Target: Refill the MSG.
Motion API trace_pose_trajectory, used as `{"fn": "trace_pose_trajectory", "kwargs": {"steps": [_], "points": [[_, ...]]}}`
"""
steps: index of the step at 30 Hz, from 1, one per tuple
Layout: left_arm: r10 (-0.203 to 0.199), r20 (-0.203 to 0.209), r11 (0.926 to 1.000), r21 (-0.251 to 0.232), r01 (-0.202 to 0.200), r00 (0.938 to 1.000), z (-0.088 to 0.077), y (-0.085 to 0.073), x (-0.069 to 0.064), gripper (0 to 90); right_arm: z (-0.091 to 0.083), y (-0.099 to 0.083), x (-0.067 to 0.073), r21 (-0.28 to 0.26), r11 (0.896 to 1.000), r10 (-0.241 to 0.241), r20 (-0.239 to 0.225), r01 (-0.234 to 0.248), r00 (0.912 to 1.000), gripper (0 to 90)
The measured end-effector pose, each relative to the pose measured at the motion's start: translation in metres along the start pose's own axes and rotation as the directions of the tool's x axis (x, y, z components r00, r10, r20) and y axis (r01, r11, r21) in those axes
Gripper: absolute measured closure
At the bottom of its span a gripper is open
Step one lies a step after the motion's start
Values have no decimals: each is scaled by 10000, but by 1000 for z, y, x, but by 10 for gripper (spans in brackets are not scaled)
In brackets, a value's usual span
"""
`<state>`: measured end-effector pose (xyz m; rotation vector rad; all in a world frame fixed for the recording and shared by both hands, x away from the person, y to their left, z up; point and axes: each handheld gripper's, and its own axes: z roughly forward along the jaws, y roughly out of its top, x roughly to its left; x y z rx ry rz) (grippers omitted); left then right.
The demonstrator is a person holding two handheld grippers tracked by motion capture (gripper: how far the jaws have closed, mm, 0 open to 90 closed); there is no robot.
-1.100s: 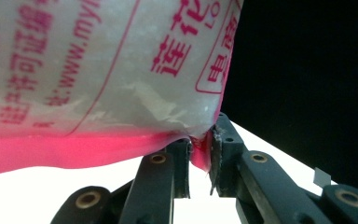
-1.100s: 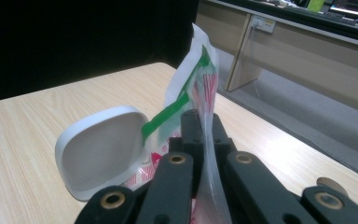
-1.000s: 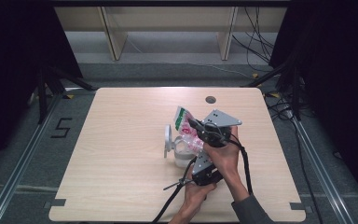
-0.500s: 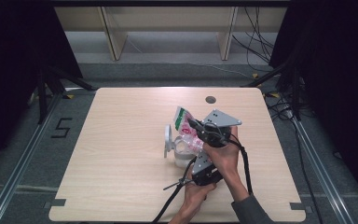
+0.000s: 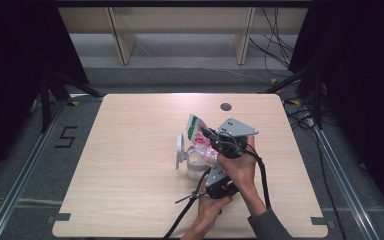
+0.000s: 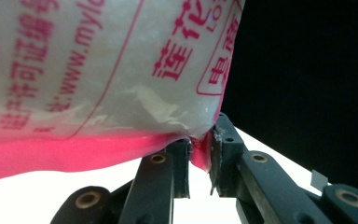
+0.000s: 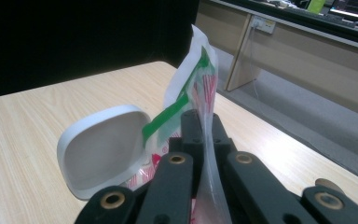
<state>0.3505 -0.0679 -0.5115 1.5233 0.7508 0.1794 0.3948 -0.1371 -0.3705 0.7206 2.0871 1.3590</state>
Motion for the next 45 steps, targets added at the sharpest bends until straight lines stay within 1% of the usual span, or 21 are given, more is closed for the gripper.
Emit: {"fn": "trace_pose_trajectory", "kwargs": {"steps": [1,2,6,9,10,14,17,20,23,27,28,29,30,31,36,38,41,42,43,44,45], "points": [[13,-74,10000,53,-13,10000,-1,0,0,793,0,-1,2,70,9990,450,-69,-450,9990,900],[18,-120,9999,117,-17,9999,-1,0,0,792,2,-1,-1,-151,9999,-49,-46,48,10000,900],[9,20,10000,-10,-9,10000,0,1,0,792,-1,0,1,19,9999,170,10,-170,9999,900],[-6,29,10000,31,6,10000,0,0,1,792,1,0,0,-59,10000,31,-80,-31,10000,900],[-18,29,10000,26,18,10000,0,1,1,793,1,0,1,-94,9999,49,99,-48,9999,900],[1,-71,10000,97,-1,10000,-2,2,0,793,0,1,2,-42,9998,170,-53,-171,9998,900],[-37,-66,9999,117,38,10000,-1,2,1,793,2,0,1,-172,9993,-333,145,336,9993,900],[-10,-69,9999,104,10,10000,-2,2,0,793,1,0,3,-39,9999,151,38,-151,9999,900],[-50,-64,9999,130,51,10000,-1,2,0,793,2,0,2,-98,9999,-138,27,138,9999,900],[-49,-50,9999,91,49,10000,-2,2,0,792,1,0,3,53,9999,134,-76,-133,9999,900],[-53,-55,9999,86,53,10000,-2,2,0,793,2,1,2,-138,9999,-92,6,92,10000,900],[510,-82,9972,560,-505,9987,-4,3,4,793,2,0,3,-99,9999,-94,4,94,10000,900],[443,-136,9977,524,-436,9989,-4,3,3,793,2,0,5,7,9999,142,-55,-142,9999,900],[432,-153,9977,538,-423,9989,-4,2,3,792,3,0,3,-51,10000,-79,-23,79,10000,900],[434,-112,9981,439,-429,9990,-3,3,3,793,2,1,4,-81,10000,-20,4,20,10000,900],[408,-141,9978,533,-400,9991,-4,3,3,793,3,1,2,-85,9995,-294,51,295,9996,900],[398,-109,9980,489,-392,9991,-4,3,3,793,3,0,4,-40,10000,77,-35,-77,10000,900],[425,-80,9981,458,-421,9991,-4,4,3,793,3,1,3,-117,9998,-152,-24,151,9999,900],[390,-66,9982,466,-386,9992,-3,4,3,793,2,1,4,-110,9999,-90,-54,89,9999,900],[777,-30,9942,749,-773,9970,-5,5,6,794,3,1,4,-114,9998,-138,-90,137,9999,900],[784,-27,9940,770,-779,9969,-5,5,6,794,4,1,4,-112,9998,-179,29,179,9998,900]]}}
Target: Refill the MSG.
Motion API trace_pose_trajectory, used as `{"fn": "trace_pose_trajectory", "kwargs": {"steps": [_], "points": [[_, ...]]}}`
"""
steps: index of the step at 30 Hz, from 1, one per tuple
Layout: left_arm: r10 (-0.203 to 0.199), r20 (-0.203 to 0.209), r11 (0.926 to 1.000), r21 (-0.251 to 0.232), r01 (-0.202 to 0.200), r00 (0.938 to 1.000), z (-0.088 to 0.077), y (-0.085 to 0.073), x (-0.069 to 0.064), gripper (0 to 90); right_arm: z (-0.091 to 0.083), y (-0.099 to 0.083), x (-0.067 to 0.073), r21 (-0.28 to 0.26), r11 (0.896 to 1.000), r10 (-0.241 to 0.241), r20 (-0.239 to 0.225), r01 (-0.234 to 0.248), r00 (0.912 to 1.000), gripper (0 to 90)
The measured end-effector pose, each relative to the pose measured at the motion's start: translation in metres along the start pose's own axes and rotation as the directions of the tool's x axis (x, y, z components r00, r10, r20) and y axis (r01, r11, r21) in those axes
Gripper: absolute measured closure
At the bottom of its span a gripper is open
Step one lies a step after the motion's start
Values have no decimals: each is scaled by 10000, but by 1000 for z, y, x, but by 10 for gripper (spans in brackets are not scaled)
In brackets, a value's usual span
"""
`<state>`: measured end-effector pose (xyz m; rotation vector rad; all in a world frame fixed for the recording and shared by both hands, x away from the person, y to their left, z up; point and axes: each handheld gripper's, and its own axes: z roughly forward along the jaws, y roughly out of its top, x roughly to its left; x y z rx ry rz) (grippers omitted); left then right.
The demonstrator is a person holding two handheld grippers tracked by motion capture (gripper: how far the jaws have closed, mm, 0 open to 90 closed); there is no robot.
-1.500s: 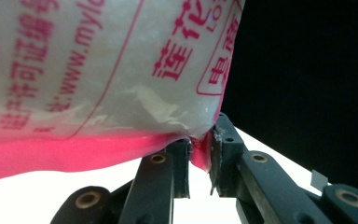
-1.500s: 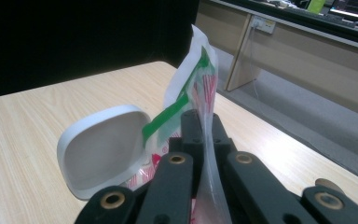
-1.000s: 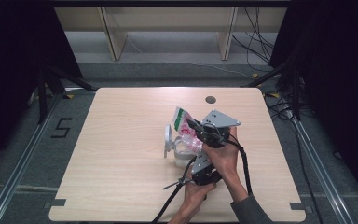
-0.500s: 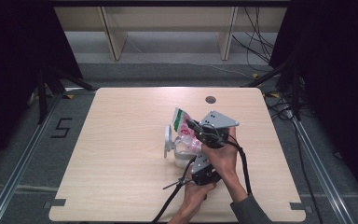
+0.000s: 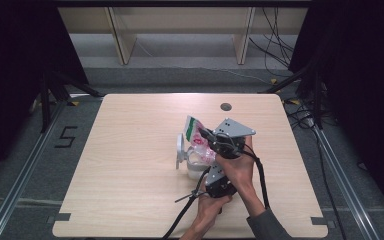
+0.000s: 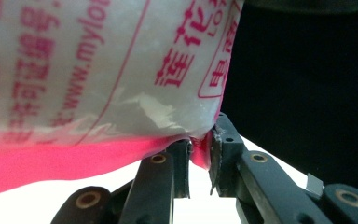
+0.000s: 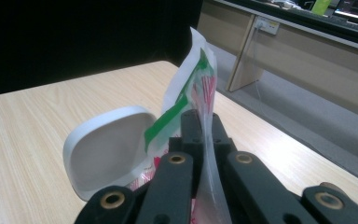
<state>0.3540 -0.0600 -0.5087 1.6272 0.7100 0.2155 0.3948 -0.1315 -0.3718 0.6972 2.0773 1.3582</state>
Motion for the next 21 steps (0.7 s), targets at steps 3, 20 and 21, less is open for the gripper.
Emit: {"fn": "trace_pose_trajectory", "kwargs": {"steps": [3,20,21], "points": [[-349,-7,9988,-352,348,9994,2,-1,-3,794,0,0,0,-16,9998,215,-74,-215,9997,900],[-339,-38,9990,-280,338,9994,1,0,-3,795,-1,0,0,42,9999,155,-94,-154,9998,900],[-369,47,9987,-362,370,9993,2,-1,-2,794,0,0,0,17,9999,130,-56,-130,9999,900]]}}
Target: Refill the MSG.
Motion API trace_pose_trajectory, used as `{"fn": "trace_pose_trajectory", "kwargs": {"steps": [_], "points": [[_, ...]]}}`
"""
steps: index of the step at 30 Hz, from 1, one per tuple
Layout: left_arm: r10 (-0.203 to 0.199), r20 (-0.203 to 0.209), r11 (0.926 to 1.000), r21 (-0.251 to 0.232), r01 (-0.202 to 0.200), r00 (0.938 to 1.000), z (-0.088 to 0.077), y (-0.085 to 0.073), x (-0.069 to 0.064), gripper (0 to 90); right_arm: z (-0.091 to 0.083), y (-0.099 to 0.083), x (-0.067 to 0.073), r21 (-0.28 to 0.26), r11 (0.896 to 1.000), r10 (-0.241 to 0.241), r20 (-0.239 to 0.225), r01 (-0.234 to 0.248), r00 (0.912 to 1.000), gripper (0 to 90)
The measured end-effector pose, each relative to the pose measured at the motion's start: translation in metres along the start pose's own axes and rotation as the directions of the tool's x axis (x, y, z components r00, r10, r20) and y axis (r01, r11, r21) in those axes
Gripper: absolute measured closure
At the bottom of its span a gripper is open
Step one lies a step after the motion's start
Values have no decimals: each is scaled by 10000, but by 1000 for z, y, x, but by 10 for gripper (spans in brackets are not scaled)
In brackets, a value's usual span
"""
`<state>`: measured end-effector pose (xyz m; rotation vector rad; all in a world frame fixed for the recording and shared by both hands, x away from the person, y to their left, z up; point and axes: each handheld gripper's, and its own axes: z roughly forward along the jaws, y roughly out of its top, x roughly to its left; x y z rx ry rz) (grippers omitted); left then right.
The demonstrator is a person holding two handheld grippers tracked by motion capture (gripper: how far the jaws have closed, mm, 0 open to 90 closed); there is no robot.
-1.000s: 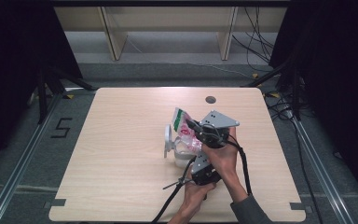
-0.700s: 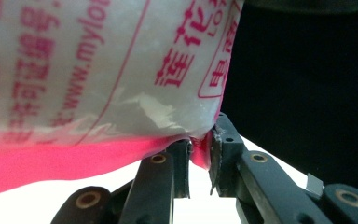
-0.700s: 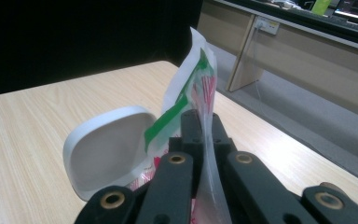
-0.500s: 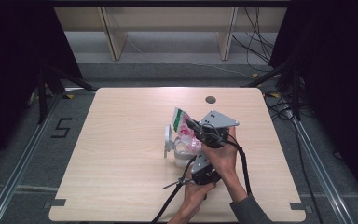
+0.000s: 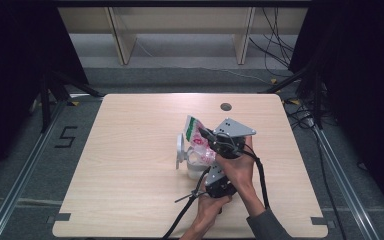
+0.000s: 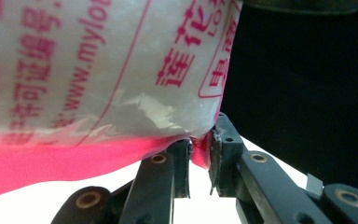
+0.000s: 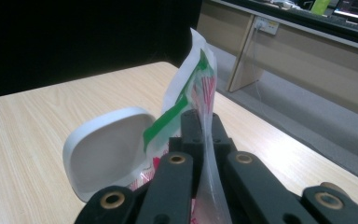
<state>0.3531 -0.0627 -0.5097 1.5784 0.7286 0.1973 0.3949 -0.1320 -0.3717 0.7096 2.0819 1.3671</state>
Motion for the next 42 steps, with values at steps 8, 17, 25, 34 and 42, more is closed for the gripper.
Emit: {"fn": "trace_pose_trajectory", "kwargs": {"steps": [8,17,25,34,42], "points": [[49,-114,10000,77,-48,9999,-1,0,-1,794,-1,0,1,36,9998,213,-15,-213,9998,900],[7,-49,10000,18,-7,10000,0,1,-1,795,0,0,1,-34,10000,14,-137,-14,9999,900],[44,-38,10000,-64,-44,10000,0,3,-1,795,-3,2,0,-92,9999,-77,-26,76,10000,900],[97,-18,9999,-79,-97,10000,1,2,0,795,-2,2,1,-97,9999,-50,19,50,10000,900],[403,17,9990,193,-403,9992,-1,2,2,796,0,1,3,18,10000,-56,-62,57,10000,900]]}}
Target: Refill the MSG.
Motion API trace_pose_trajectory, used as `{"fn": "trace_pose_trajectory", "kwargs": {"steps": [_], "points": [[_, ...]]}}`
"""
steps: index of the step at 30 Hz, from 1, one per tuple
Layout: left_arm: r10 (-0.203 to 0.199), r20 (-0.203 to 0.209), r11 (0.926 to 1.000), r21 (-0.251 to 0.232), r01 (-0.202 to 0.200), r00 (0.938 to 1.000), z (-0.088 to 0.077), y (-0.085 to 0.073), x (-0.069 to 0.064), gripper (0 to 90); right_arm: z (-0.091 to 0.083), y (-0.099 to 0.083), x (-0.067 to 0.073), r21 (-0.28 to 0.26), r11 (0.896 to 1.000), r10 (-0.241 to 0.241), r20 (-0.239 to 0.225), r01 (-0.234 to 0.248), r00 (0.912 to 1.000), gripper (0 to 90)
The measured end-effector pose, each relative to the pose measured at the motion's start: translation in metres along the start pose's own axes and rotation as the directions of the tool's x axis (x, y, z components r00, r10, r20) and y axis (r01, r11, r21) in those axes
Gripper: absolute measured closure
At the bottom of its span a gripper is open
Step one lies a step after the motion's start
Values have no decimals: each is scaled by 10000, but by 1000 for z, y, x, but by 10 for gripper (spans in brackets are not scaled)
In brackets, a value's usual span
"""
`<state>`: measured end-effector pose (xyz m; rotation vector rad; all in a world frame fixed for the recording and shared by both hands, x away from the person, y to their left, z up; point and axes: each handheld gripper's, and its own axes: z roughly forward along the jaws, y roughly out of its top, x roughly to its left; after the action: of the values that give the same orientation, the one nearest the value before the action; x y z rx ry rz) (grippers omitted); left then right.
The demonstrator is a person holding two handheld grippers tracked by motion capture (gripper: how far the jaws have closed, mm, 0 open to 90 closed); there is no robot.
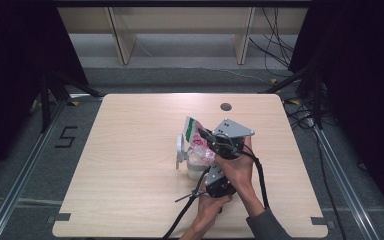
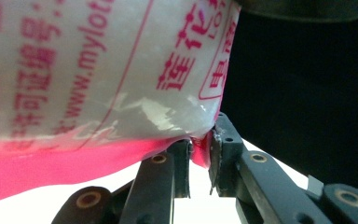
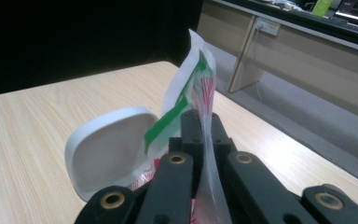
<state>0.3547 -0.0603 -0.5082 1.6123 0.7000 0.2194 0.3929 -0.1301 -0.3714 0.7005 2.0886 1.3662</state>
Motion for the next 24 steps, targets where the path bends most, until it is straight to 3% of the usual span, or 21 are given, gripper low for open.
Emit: {"fn": "trace_pose_trajectory", "kwargs": {"steps": [1,2,3,6,10,13,14,15,16,17,18,19,20,22,24], "points": [[-330,12,9990,-299,330,9995,2,0,-2,796,0,1,0,-86,10000,-16,7,16,10000,900],[-331,-12,9990,-306,331,9994,2,0,-2,796,-1,1,0,-86,9998,-153,73,153,9999,900],[51,23,10000,69,-51,10000,0,0,1,796,-1,1,0,-8,10000,-73,47,73,10000,900],[68,-69,9997,223,-67,10000,0,0,1,795,2,-1,1,104,9999,59,-56,-59,10000,900],[19,-4,10000,16,-19,10000,0,0,0,796,0,0,0,27,9998,181,0,-181,9998,900],[68,5,9999,78,-68,10000,0,0,1,796,1,1,1,-110,9999,-42,60,43,10000,900],[-735,-28,9956,-586,732,9973,5,0,-4,796,1,1,1,-91,9999,-145,25,145,9999,900],[-931,-30,9927,-776,926,9956,6,0,-5,796,1,1,0,-13,9998,-212,-1,212,9998,900],[-347,-54,9990,-272,346,9994,3,0,-2,796,1,1,1,-123,9998,-168,80,169,9998,900],[-462,-30,9982,-386,461,9989,4,0,-2,796,1,1,1,-88,9999,-70,69,71,10000,900],[-846,17,9936,-749,845,9964,6,0,-5,796,1,1,1,-89,10000,8,101,-7,9999,900],[-312,-37,9990,-319,311,9995,4,1,-2,796,0,2,0,-40,10000,-9,63,9,10000,900],[82,5,10000,-13,-82,10000,1,1,1,796,0,2,0,-58,9999,-131,52,131,9999,900],[75,20,10000,-65,-75,10000,2,2,1,796,-1,3,1,44,10000,30,-78,-30,10000,900],[-948,74,9908,-967,950,9955,9,2,-5,797,0,3,1,-49,9999,115,-156,-115,9998,900]]}}
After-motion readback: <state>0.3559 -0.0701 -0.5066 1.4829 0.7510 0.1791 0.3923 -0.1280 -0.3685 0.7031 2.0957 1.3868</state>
